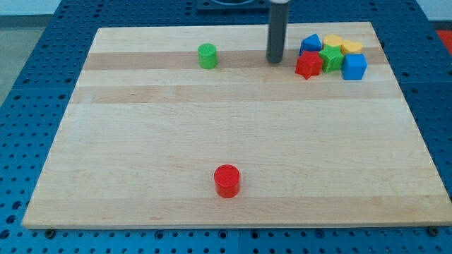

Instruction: Slide the red star to the bottom side slightly

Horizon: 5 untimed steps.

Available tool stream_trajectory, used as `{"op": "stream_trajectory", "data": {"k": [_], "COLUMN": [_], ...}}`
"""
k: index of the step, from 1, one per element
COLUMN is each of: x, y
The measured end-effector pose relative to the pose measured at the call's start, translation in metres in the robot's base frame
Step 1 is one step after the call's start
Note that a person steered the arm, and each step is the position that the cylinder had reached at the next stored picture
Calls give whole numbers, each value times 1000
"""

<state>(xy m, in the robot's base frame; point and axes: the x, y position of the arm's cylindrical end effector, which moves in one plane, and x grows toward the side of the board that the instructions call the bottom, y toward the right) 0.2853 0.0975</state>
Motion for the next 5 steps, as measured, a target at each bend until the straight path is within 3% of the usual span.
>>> {"op": "stream_trajectory", "data": {"k": [5], "x": [3], "y": [24]}}
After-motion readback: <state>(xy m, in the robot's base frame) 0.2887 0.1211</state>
